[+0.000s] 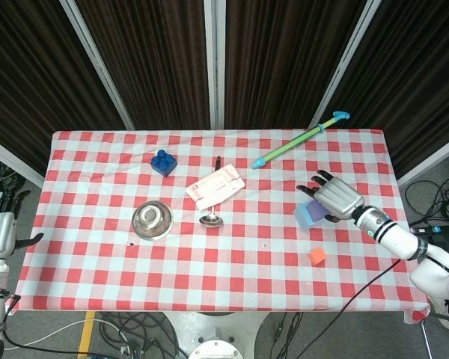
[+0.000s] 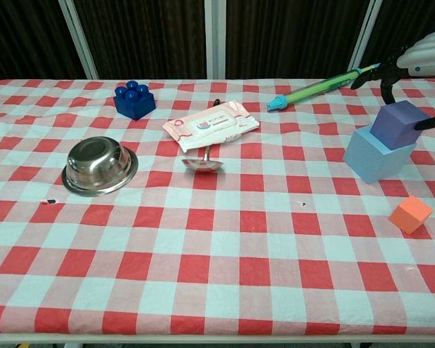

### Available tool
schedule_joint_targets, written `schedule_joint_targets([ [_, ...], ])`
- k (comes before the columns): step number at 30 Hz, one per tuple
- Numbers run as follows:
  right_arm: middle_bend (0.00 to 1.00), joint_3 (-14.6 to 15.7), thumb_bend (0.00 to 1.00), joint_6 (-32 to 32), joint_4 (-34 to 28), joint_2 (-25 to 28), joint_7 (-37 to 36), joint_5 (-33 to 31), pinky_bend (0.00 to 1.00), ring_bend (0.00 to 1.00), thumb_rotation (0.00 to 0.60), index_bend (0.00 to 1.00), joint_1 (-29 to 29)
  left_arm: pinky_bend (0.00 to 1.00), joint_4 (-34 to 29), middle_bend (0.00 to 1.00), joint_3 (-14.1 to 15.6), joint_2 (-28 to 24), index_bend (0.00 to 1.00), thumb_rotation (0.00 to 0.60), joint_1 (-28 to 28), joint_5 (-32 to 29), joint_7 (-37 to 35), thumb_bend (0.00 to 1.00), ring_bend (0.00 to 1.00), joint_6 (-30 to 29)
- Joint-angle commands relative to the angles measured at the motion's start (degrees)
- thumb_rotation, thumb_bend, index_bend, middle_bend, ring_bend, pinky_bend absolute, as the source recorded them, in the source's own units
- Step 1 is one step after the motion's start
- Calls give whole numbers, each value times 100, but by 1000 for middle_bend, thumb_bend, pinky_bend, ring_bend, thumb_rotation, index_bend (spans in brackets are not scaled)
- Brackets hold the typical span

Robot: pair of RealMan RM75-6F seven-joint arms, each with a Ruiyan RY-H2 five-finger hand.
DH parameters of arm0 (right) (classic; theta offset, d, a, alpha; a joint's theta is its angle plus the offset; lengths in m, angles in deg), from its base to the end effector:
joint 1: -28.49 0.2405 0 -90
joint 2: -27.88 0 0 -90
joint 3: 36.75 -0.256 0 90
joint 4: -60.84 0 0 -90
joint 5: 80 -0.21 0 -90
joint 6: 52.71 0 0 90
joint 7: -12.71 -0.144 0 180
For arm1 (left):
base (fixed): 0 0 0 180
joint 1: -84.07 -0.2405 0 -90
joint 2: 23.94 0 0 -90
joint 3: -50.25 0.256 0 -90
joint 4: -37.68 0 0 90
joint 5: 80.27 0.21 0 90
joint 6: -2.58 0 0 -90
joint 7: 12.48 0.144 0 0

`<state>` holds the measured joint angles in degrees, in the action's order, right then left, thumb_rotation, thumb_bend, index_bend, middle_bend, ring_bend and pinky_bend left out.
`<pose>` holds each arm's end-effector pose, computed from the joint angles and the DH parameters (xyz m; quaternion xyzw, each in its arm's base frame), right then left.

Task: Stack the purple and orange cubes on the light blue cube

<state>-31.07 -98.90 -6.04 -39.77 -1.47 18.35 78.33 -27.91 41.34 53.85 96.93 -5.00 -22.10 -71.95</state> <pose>-0.2342 -0.3916 0.1018 0.8755 -0.2115 0.2088 0.3810 -0.3744 0.2551 0.1391 -0.5452 -0.4065 -0.3727 0.6313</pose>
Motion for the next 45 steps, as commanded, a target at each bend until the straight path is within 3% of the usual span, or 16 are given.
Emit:
schedule_joint_targets([
  [1, 400, 15, 133, 42, -2, -1, 4, -17, 88, 120, 600, 91, 13, 309, 5, 189, 4, 2, 209, 600, 2, 5, -7, 60, 167, 6],
  [7, 207, -17, 4, 91, -70, 56, 30, -101, 81, 11, 600, 0, 37, 309, 22, 189, 0, 12, 208, 600, 3, -1, -17, 60, 166, 12],
  [13, 95, -147, 0, -201, -316, 232, 87, -130, 64, 0, 600, 0, 3, 309, 18, 189, 7, 14, 208, 600, 5, 18, -27, 60, 167, 7],
  [19, 135, -159, 0, -980, -1056, 671, 286, 282, 60, 0, 600, 0, -134, 309, -11, 189, -2, -9, 208, 600, -15, 37, -51, 60, 166, -55],
  [29, 250, 464, 2, -1481, -1971, 1073, 842, 1085, 59, 21, 600, 0, -622, 309, -90, 189, -2, -29, 208, 600, -13, 68, 3, 60, 167, -100],
  [35, 278, 636, 14, -1267, -1919, 995, 1037, 997, 68, 39, 600, 0, -849, 309, -130, 189, 9, -30, 209, 600, -18, 96, 40, 60, 167, -136],
  [45, 314, 570, 52, -1007, -1355, 466, 1218, 924, 18, 39, 600, 1, -894, 309, -131, 189, 9, -31, 208, 600, -22, 98, 15, 60, 167, -145],
])
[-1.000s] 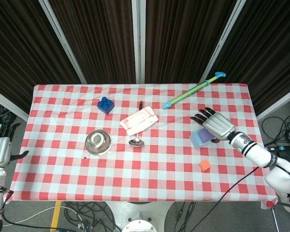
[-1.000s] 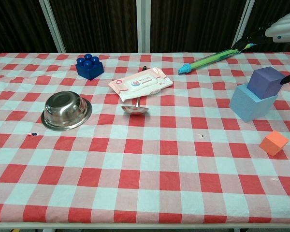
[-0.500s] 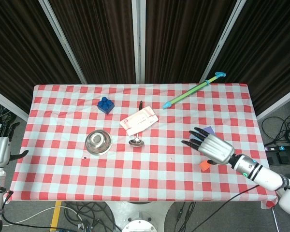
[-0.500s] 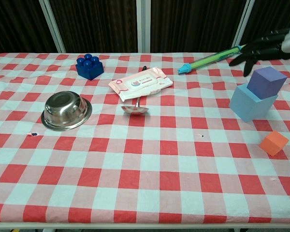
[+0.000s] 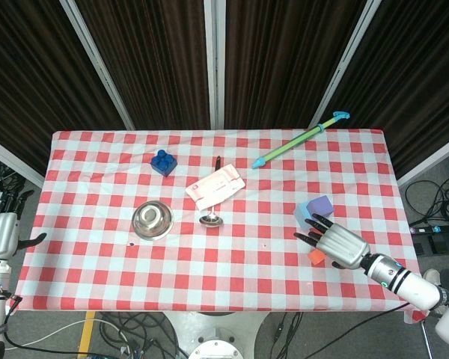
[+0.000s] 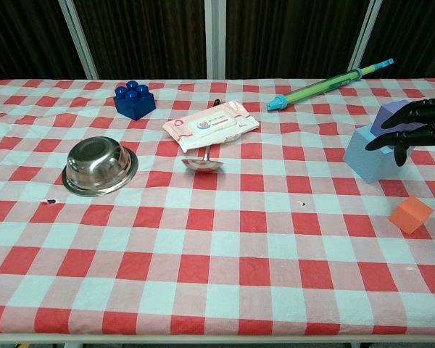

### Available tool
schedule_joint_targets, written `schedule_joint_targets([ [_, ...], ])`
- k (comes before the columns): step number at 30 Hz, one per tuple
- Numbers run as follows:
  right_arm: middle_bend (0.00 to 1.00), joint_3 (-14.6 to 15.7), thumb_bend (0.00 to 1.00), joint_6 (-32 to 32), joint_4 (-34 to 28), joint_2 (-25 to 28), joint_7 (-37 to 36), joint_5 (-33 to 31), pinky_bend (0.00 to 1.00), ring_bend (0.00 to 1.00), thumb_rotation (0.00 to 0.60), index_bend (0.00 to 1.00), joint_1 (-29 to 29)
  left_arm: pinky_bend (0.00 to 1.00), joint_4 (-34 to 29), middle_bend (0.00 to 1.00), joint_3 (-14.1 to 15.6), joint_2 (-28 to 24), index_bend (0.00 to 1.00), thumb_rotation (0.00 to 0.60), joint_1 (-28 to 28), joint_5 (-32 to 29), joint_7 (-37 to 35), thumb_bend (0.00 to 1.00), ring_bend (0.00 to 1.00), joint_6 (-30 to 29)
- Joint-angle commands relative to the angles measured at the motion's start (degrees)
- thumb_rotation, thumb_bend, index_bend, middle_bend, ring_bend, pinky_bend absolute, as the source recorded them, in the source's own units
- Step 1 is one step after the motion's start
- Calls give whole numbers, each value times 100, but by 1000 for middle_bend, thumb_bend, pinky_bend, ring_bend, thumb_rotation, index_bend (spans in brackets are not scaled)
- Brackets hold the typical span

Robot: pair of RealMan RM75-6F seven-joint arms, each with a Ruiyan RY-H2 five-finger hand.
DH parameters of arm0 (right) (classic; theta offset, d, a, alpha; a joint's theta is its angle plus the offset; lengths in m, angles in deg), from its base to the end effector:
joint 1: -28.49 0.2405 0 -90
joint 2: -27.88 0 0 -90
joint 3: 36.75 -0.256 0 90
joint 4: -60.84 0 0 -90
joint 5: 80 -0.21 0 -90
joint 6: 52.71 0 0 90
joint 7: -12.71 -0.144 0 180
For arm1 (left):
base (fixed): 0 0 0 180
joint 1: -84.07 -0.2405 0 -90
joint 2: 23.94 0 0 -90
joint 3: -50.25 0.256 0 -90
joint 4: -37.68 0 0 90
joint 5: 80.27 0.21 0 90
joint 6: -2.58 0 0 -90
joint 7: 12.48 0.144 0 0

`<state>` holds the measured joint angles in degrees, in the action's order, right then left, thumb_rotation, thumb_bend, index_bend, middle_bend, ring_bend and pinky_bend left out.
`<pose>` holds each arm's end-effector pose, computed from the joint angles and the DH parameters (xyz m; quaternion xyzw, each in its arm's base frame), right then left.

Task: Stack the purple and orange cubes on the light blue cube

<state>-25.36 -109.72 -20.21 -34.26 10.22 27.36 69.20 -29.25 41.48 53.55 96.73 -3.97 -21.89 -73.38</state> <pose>-0.2504 -0.2889 0.0926 0.9119 -0.1622 0.2143 0.3103 -0.3678 0.2533 0.1386 -0.5484 -0.4002 -0.3833 0.6262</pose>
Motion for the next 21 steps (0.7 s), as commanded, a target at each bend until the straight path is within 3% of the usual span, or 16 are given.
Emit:
schedule_joint_targets([
  [1, 317, 6, 52, 113, 80, -118, 58, 24, 18, 39, 600, 3, 25, 309, 7, 189, -10, -2, 208, 600, -3, -10, -10, 60, 167, -5],
  [21, 349, 26, 82, 578, 277, -503, 153, -130, 19, 50, 600, 18, 124, 310, 32, 189, -22, 3, 209, 600, -10, -19, -81, 60, 167, -10],
])
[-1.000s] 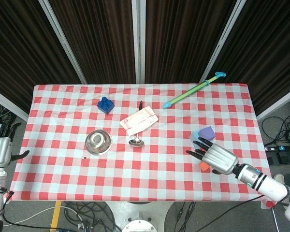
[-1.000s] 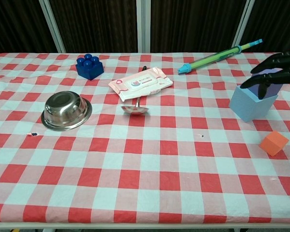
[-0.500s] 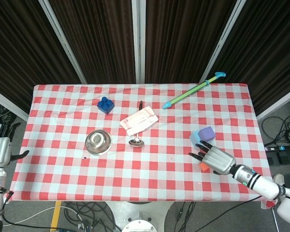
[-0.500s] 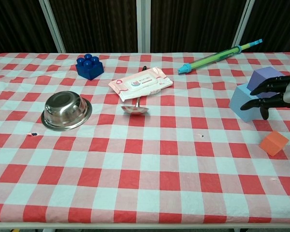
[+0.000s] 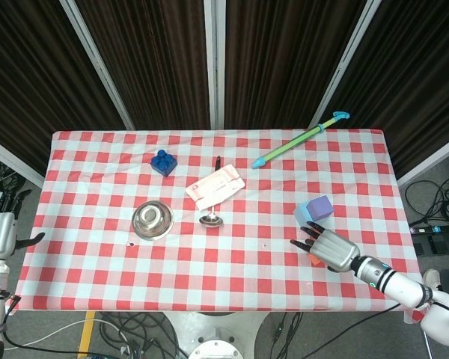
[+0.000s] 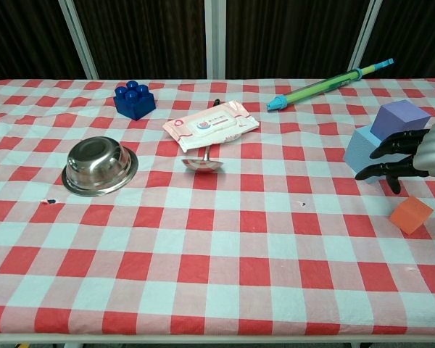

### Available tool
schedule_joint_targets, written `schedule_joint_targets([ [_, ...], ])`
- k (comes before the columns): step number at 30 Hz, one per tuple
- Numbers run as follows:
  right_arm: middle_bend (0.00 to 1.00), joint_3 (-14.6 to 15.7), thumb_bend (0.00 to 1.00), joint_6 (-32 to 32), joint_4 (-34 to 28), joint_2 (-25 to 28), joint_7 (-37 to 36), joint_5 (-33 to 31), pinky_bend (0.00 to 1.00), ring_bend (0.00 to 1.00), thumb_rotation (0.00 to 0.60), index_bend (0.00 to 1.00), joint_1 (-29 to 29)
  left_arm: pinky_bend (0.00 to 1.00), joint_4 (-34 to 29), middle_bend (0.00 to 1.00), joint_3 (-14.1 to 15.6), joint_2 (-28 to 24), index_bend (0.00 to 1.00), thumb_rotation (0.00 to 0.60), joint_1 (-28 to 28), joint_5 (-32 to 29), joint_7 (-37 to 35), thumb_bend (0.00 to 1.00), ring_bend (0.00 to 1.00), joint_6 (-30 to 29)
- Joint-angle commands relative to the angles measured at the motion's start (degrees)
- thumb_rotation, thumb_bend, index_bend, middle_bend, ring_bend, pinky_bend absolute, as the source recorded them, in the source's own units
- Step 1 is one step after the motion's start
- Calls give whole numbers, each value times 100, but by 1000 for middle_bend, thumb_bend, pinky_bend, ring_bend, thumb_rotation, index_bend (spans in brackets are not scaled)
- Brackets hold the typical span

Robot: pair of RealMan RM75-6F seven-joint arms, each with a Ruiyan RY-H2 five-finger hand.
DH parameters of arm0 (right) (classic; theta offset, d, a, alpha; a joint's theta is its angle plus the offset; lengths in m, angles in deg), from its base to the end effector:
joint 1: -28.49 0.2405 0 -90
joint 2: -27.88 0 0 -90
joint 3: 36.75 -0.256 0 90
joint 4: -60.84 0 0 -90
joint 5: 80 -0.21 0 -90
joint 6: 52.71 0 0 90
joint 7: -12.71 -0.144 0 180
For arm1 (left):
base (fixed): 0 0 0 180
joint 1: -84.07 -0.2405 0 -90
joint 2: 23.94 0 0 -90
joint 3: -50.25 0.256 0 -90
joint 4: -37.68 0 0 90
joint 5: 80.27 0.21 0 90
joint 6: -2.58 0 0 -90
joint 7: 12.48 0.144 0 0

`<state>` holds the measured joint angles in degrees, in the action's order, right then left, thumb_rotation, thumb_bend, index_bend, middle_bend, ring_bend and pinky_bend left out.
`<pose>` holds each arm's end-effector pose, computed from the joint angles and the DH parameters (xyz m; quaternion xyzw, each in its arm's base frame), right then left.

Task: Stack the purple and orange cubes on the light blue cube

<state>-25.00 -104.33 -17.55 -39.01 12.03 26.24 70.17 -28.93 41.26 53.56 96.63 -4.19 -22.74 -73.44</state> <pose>-0.2585 -0.2905 0.0624 0.9244 -0.1650 0.1776 0.2944 -0.3693 0.2534 0.1405 -0.5428 -0.4028 -0.3873 0.6271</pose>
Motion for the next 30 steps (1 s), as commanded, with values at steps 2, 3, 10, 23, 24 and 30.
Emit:
schedule_joint_targets([
  [2, 352, -9, 86, 103, 25, -66, -48, -22, 19, 50, 600, 18, 69, 309, -2, 189, 3, 2, 209, 600, -1, 8, 9, 60, 167, -9],
  [3, 352, -7, 88, 123, 36, -82, -44, -18, 19, 50, 600, 18, 84, 310, -2, 189, 3, 2, 209, 600, -2, 9, 12, 60, 167, -12],
  [10, 352, -19, 90, 230, 131, -213, -32, -76, 19, 50, 600, 19, 137, 310, 12, 189, -11, 16, 209, 600, -5, -17, 23, 59, 166, -13],
  [23, 369, 6, 98, 291, 210, -331, -8, -133, 19, 64, 600, 24, 188, 310, 42, 189, -78, 56, 209, 600, -22, -143, 82, 60, 167, -6],
  [24, 370, 8, 98, 296, 210, -331, -1, -140, 20, 64, 600, 24, 188, 310, 41, 189, -81, 57, 209, 600, -22, -148, 84, 60, 167, -3],
  [30, 373, 28, 99, 322, 194, -331, 19, -165, 19, 64, 600, 24, 202, 310, 35, 189, -86, 53, 209, 600, -25, -154, 80, 60, 167, 0],
])
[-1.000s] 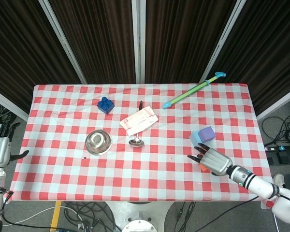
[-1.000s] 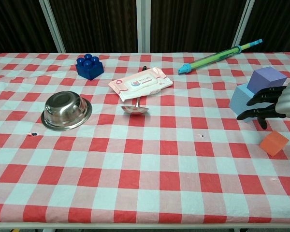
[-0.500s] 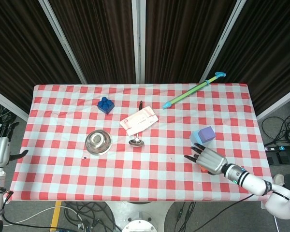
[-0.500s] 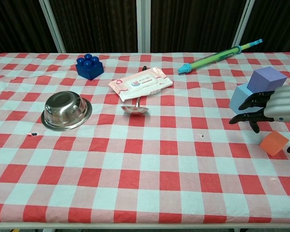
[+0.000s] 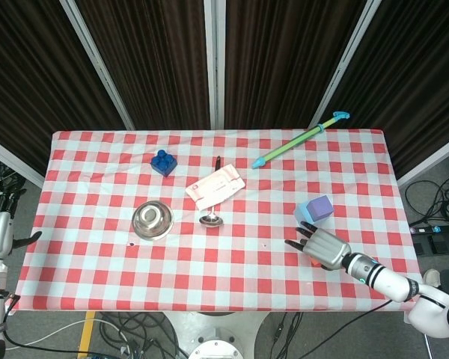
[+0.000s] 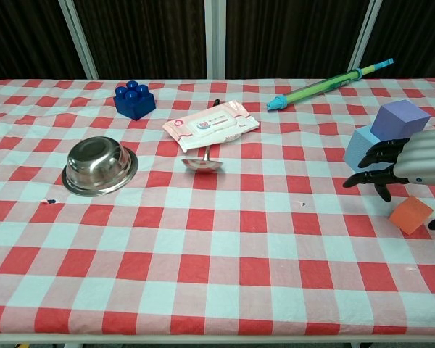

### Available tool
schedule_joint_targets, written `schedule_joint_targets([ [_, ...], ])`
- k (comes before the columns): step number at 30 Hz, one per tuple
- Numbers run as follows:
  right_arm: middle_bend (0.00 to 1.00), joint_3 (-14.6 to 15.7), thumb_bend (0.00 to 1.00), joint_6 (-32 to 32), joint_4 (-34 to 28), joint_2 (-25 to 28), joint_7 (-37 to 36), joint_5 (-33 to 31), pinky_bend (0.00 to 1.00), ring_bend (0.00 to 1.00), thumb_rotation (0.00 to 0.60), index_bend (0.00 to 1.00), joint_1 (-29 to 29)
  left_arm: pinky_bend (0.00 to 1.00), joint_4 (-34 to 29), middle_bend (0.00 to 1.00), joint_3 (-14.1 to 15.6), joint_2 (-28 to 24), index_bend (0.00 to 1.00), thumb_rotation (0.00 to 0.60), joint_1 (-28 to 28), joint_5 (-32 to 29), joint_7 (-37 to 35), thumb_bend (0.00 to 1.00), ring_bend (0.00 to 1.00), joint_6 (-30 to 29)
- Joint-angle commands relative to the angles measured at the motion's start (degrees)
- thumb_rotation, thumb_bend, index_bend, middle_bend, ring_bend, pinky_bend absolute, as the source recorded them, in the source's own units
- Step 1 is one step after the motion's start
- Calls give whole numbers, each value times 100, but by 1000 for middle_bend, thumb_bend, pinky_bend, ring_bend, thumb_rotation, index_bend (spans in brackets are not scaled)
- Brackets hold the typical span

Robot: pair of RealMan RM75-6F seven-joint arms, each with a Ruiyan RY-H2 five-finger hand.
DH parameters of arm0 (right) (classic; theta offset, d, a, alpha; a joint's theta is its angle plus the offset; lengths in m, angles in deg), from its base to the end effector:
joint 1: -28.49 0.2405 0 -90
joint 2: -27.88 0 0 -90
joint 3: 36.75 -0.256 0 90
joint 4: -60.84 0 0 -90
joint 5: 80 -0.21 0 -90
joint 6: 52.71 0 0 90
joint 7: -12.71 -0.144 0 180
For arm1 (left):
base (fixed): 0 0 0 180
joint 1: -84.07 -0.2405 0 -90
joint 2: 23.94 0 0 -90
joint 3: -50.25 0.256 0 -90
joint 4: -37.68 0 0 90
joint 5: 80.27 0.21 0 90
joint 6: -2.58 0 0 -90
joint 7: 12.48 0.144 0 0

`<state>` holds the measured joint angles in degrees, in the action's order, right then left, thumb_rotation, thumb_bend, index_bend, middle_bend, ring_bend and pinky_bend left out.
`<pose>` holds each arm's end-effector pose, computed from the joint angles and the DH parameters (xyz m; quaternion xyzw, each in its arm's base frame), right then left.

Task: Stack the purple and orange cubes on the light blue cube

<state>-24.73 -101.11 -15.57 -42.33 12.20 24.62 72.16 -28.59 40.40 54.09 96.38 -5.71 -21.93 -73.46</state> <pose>-0.2564 -0.2983 0.0429 0.9300 -0.1673 0.1620 0.2844 -0.3725 0.2537 0.1421 -0.5293 -0.4040 -0.3849 0.6391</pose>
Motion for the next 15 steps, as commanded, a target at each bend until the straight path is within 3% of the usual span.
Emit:
schedule_joint_targets([
  [1, 373, 3, 98, -2, -6, 1, 7, -4, 19, 64, 600, 24, 4, 310, 2, 189, -2, 1, 209, 600, -1, -6, -5, 60, 167, 7],
  [15, 412, 14, 137, -4, 94, -125, 33, -62, 20, 90, 600, 44, -9, 310, 49, 189, -16, 17, 209, 600, -1, -47, -38, 60, 166, 58],
])
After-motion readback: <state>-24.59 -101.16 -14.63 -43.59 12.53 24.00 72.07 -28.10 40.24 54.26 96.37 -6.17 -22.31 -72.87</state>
